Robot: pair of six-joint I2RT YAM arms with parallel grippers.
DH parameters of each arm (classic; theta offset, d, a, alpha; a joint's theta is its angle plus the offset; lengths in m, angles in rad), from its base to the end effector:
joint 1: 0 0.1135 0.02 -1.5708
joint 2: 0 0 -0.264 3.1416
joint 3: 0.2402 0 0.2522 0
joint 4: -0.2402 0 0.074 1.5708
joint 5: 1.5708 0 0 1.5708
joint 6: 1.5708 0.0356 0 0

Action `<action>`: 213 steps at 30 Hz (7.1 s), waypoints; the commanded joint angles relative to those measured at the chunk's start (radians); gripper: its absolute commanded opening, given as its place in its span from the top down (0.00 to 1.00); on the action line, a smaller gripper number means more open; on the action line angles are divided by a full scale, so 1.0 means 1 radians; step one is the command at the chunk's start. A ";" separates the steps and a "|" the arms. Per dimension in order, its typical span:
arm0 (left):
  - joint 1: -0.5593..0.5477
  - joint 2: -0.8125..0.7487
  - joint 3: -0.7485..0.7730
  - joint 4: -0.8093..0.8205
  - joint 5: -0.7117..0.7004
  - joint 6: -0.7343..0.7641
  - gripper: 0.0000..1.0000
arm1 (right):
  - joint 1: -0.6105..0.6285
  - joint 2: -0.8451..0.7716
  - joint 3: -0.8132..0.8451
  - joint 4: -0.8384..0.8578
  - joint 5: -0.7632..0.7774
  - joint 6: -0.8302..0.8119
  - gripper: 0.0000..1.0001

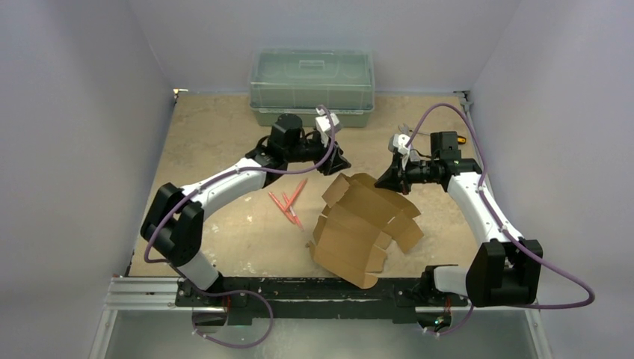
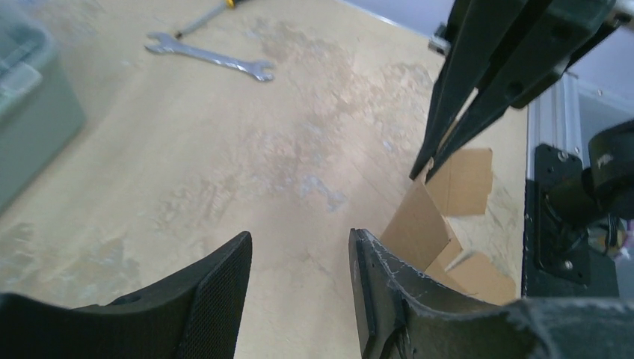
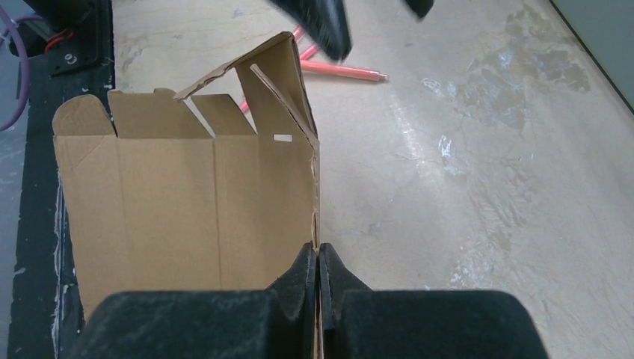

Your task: Fold the paper box

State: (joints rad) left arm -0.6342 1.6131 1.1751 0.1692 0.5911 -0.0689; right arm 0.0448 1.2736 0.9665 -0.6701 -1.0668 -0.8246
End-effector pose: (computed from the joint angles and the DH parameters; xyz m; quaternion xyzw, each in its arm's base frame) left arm 0.2930 -0.2401 0.3002 0.3817 0.6816 -0.4172 0.4645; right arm 0.2437 0.0421 0.2735 -0.4816 0.6842 0.3540 0.4177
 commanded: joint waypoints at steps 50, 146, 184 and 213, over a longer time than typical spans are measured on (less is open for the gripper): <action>-0.108 0.190 0.167 -0.019 0.178 0.077 0.65 | 0.001 -0.023 0.038 -0.007 -0.059 0.001 1.00; -0.048 0.237 -0.691 1.220 0.043 -1.002 0.98 | -0.023 -0.033 -0.001 0.141 -0.116 0.192 1.00; 0.027 0.280 -0.678 1.373 0.077 -1.118 0.78 | -0.026 -0.023 -0.022 0.246 -0.015 0.304 1.00; -0.265 -0.391 -0.586 0.258 -0.657 -0.165 0.26 | -0.039 -0.017 -0.057 0.362 -0.004 0.449 1.00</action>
State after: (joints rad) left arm -0.8471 1.1679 0.5369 0.4755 0.1284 -0.3771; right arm 0.0101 1.2667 0.9230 -0.3511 -1.0645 -0.4061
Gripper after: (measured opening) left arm 0.727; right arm 0.006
